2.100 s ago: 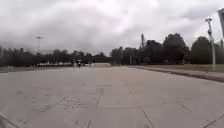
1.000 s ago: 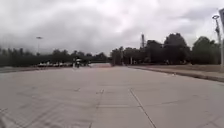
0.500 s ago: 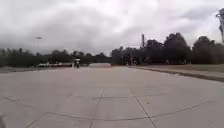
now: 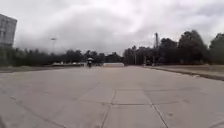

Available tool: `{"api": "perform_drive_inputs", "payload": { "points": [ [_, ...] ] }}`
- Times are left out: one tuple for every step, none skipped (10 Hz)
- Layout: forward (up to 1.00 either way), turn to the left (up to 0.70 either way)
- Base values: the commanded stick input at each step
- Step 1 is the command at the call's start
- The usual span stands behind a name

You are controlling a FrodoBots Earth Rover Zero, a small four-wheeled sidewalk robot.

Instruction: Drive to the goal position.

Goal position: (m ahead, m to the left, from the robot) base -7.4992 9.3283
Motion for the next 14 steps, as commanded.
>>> {"api": "perform_drive_inputs", "payload": {
  "points": [
    [0.70, 0.01],
    [0.70, 0.01],
    [0.70, 0.01],
    [0.70, 0.01],
    [0.70, 0.01],
    [0.70, 0.01],
    [0.70, 0.01],
    [0.70, 0.01],
    [0.70, 0.01],
    [0.70, -0.14],
    [0.70, -0.31],
    [0.70, -0.13],
    [0.70, 0.01],
    [0.70, 0.01]
  ]
}}
